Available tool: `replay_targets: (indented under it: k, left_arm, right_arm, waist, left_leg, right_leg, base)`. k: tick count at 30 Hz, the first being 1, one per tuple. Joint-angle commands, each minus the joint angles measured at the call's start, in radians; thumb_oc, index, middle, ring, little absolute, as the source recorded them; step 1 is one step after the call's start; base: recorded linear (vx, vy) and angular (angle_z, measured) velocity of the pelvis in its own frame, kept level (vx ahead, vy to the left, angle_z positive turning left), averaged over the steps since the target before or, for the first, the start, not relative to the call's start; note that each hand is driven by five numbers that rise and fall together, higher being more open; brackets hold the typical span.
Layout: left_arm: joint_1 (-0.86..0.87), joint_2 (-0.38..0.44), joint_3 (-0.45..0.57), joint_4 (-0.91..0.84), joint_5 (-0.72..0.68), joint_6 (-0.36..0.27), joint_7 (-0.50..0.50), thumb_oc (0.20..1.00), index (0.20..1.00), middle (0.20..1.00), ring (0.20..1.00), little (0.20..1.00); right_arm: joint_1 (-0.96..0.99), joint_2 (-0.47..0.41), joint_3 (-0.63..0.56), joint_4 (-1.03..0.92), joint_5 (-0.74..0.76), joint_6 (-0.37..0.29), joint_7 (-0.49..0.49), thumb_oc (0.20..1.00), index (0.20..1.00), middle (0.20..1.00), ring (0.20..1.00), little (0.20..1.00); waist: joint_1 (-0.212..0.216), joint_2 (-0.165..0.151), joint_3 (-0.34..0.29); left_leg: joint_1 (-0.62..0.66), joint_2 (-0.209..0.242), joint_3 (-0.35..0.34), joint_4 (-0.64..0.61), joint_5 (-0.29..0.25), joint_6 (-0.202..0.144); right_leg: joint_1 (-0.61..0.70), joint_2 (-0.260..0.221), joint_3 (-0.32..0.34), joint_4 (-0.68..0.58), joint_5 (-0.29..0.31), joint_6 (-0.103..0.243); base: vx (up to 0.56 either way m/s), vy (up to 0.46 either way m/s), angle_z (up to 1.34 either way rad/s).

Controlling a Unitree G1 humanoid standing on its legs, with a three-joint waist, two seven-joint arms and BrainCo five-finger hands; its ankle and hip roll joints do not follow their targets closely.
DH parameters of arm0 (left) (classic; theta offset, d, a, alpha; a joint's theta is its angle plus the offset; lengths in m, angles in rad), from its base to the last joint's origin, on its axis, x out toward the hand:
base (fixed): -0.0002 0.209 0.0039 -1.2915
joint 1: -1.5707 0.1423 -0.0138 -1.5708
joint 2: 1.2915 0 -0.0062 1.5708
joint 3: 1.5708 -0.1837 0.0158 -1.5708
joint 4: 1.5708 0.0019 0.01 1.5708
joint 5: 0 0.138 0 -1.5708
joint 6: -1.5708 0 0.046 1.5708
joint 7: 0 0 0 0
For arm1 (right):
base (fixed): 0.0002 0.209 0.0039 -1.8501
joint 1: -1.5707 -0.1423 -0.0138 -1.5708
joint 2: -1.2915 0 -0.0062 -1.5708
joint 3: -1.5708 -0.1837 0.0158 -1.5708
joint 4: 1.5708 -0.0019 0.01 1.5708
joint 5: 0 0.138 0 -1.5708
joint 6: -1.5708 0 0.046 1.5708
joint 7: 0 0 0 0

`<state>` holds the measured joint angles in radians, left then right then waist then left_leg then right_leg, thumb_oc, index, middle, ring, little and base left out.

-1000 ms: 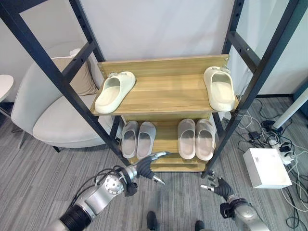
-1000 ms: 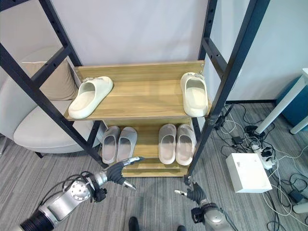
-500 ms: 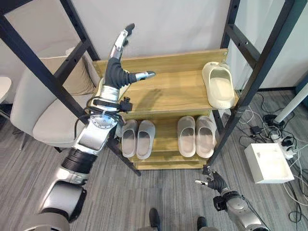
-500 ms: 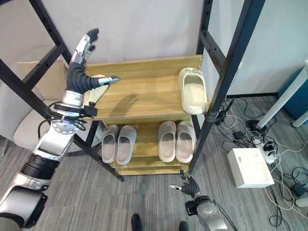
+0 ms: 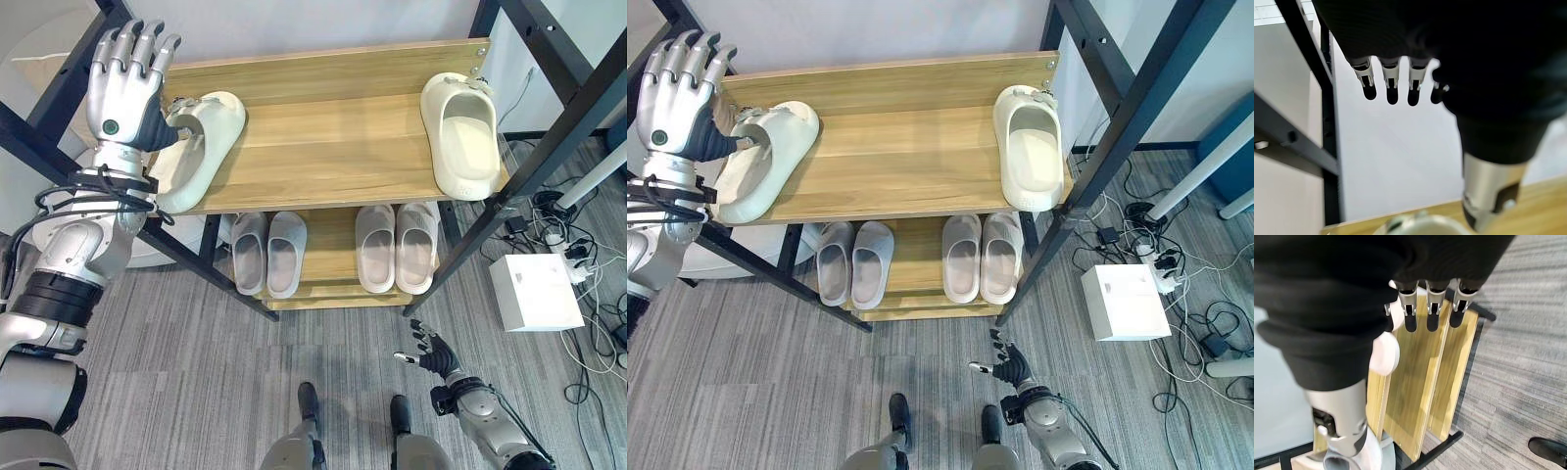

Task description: Arrange the slippers neatly on the shoe rack.

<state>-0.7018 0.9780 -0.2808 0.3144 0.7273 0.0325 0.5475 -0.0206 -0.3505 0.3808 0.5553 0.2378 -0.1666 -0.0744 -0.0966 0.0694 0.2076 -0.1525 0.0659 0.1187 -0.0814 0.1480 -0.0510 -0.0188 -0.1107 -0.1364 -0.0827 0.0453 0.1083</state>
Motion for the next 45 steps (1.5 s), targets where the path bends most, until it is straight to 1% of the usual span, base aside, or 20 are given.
replay_targets:
  k: [1,5,14,16,18,24,25,26,27,34,37,38,40,41,43,44,45]
  left_arm:
    - [-0.126,0.011,-0.002,0.074,0.073,0.051,0.025,1.000,1.000,1.000,1.000,1.000]
    - [-0.182,0.026,-0.065,0.122,0.118,0.079,0.009,1.000,1.000,1.000,1.000,1.000]
    - [-0.298,-0.003,-0.170,0.256,0.124,0.121,-0.008,1.000,1.000,1.000,1.000,1.000]
    - [-0.324,-0.006,-0.201,0.284,0.131,0.127,-0.015,1.000,1.000,1.000,1.000,1.000]
    - [-0.371,0.002,-0.257,0.345,0.138,0.134,-0.033,1.000,1.000,1.000,1.000,1.000]
    - [-0.388,0.006,-0.268,0.364,0.127,0.136,-0.050,1.000,1.000,1.000,1.000,1.000]
    - [-0.387,0.006,-0.268,0.361,0.126,0.135,-0.052,0.793,0.793,0.793,0.793,0.793]
    - [-0.385,0.003,-0.266,0.360,0.126,0.135,-0.054,0.454,0.454,0.454,0.454,0.454]
    - [-0.385,-0.019,-0.260,0.370,0.110,0.131,-0.062,0.200,0.200,0.200,0.200,0.200]
    - [-0.395,-0.040,-0.264,0.379,0.073,0.112,-0.069,0.200,0.200,0.200,0.200,0.200]
    - [-0.387,-0.064,-0.255,0.361,0.053,0.099,-0.075,0.200,0.200,0.200,0.200,0.200]
    - [-0.384,-0.083,-0.251,0.340,0.049,0.090,-0.076,0.200,0.200,0.200,0.200,0.200]
    - [-0.382,-0.084,-0.249,0.338,0.050,0.091,-0.078,0.200,0.200,0.200,0.200,0.200]
    - [-0.388,-0.104,-0.252,0.303,0.052,0.083,-0.079,0.200,0.200,0.200,0.200,0.200]
    - [-0.397,-0.114,-0.260,0.286,0.056,0.080,-0.081,0.200,0.200,0.200,0.200,0.200]
    - [-0.418,-0.128,-0.279,0.272,0.063,0.075,-0.085,0.200,0.200,0.200,0.200,0.200]
    - [-0.466,-0.152,-0.319,0.266,0.071,0.071,-0.088,0.200,0.200,0.200,0.200,0.200]
  right_arm:
    - [-0.002,-0.007,0.003,-0.024,0.004,-0.035,0.004,1.000,1.000,1.000,1.000,1.000]
    - [-0.005,-0.011,0.005,-0.032,0.007,-0.039,0.000,1.000,1.000,1.000,1.000,1.000]
    - [0.009,-0.014,-0.019,-0.048,0.043,-0.044,-0.012,1.000,1.000,1.000,1.000,1.000]
    - [0.012,-0.018,-0.024,-0.053,0.049,-0.045,-0.014,1.000,1.000,1.000,1.000,1.000]
    - [0.016,-0.019,-0.033,-0.062,0.068,-0.050,-0.015,1.000,1.000,1.000,1.000,1.000]
    - [0.022,-0.009,-0.045,-0.065,0.097,-0.050,-0.017,1.000,1.000,1.000,1.000,1.000]
    - [0.022,-0.008,-0.045,-0.065,0.097,-0.051,-0.018,1.000,1.000,1.000,1.000,1.000]
    - [0.022,-0.006,-0.045,-0.065,0.098,-0.050,-0.018,1.000,1.000,1.000,1.000,1.000]
    - [0.020,-0.001,-0.040,-0.070,0.104,-0.050,-0.018,1.000,1.000,1.000,1.000,1.000]
    - [0.016,0.005,-0.031,-0.085,0.108,-0.046,-0.016,1.000,1.000,1.000,1.000,1.000]
    - [0.028,0.003,-0.036,-0.088,0.104,-0.042,-0.014,1.000,1.000,1.000,1.000,1.000]
    - [0.034,0.004,-0.040,-0.085,0.105,-0.038,-0.012,1.000,1.000,1.000,1.000,1.000]
    - [0.035,0.003,-0.040,-0.086,0.105,-0.038,-0.012,1.000,1.000,1.000,1.000,1.000]
    - [0.038,0.002,-0.043,-0.084,0.111,-0.035,-0.010,1.000,1.000,1.000,1.000,1.000]
    - [0.041,0.000,-0.045,-0.083,0.114,-0.035,-0.008,1.000,1.000,1.000,1.000,1.000]
    - [0.041,-0.001,-0.045,-0.080,0.117,-0.034,-0.007,1.000,1.000,1.000,1.000,1.000]
    - [0.040,-0.012,-0.044,-0.083,0.121,-0.034,-0.006,1.000,1.000,1.000,1.000,1.000]
  waist:
    - [0.012,-0.009,-0.039]
    - [0.005,-0.008,-0.031]
    - [-0.020,-0.013,-0.010]
    - [-0.026,-0.015,-0.006]
    - [-0.034,-0.019,-0.001]
    - [-0.040,-0.025,0.001]
    - [-0.041,-0.026,0.002]
    - [-0.041,-0.026,0.002]
    - [-0.044,-0.026,0.003]
    - [-0.045,-0.021,0.008]
    - [-0.049,-0.020,0.009]
    - [-0.052,-0.020,0.009]
    - [-0.051,-0.019,0.009]
    - [-0.056,-0.018,0.007]
    - [-0.057,-0.017,0.007]
    - [-0.060,-0.015,0.006]
    - [-0.071,-0.005,0.008]
  left_leg:
    - [0.103,-0.011,-0.028,-0.006,-0.152,-0.037]
    - [0.098,-0.012,-0.026,-0.006,-0.152,-0.035]
    - [0.077,-0.012,-0.006,-0.006,-0.152,-0.030]
    - [0.073,-0.012,0.000,-0.006,-0.153,-0.028]
    - [0.068,-0.010,0.012,-0.006,-0.152,-0.026]
    - [0.063,-0.009,0.021,-0.006,-0.155,-0.025]
    - [0.062,-0.010,0.021,-0.006,-0.155,-0.026]
    - [0.062,-0.010,0.021,-0.006,-0.155,-0.026]
    - [0.059,-0.010,0.022,-0.006,-0.156,-0.025]
    - [0.062,-0.012,0.022,-0.006,-0.157,-0.025]
    - [0.067,-0.012,0.024,-0.006,-0.157,-0.025]
    - [0.069,-0.011,0.024,-0.006,-0.158,-0.026]
    - [0.070,-0.010,0.024,-0.006,-0.158,-0.026]
    - [0.073,-0.010,0.025,-0.006,-0.158,-0.027]
    - [0.074,-0.010,0.026,-0.006,-0.158,-0.027]
    - [0.077,-0.009,0.027,-0.006,-0.158,-0.028]
    - [0.079,-0.007,0.034,-0.006,-0.155,-0.028]
  right_leg:
    - [-0.002,-0.034,-0.020,0.006,-0.056,0.069]
    - [-0.010,-0.034,-0.018,0.007,-0.054,0.072]
    - [-0.051,-0.036,0.005,0.017,-0.044,0.079]
    - [-0.059,-0.037,0.012,0.018,-0.042,0.080]
    - [-0.074,-0.036,0.023,0.018,-0.033,0.083]
    - [-0.086,-0.037,0.033,0.018,-0.030,0.083]
    - [-0.087,-0.036,0.034,0.018,-0.030,0.083]
    - [-0.087,-0.037,0.032,0.018,-0.030,0.083]
    - [-0.090,-0.037,0.033,0.016,-0.029,0.082]
    - [-0.092,-0.036,0.036,0.016,-0.028,0.081]
    - [-0.087,-0.037,0.037,0.016,-0.028,0.081]
    - [-0.085,-0.038,0.037,0.016,-0.029,0.080]
    - [-0.084,-0.038,0.037,0.016,-0.029,0.080]
    - [-0.082,-0.037,0.039,0.016,-0.031,0.080]
    - [-0.081,-0.036,0.041,0.016,-0.031,0.079]
    - [-0.081,-0.036,0.044,0.017,-0.030,0.080]
    - [-0.084,-0.034,0.052,0.020,-0.030,0.081]
  base:
    - [0.04,0.003,0.04]
    - [0.01,0.006,0.00]
    - [0.00,0.013,-0.05]
    - [0.01,0.035,-0.15]
    - [0.01,0.035,-0.13]
    - [0.02,0.013,-0.12]
    - [0.00,0.000,0.00]
    - [0.00,0.000,0.00]
    - [0.00,0.000,0.00]
    - [0.00,0.000,0.00]
    - [0.00,0.000,0.00]
    - [0.00,0.000,0.00]
    - [0.00,0.000,0.00]
    - [-0.02,-0.031,0.00]
    - [-0.02,-0.041,0.01]
    - [-0.04,-0.064,0.00]
    - [-0.04,-0.064,0.00]
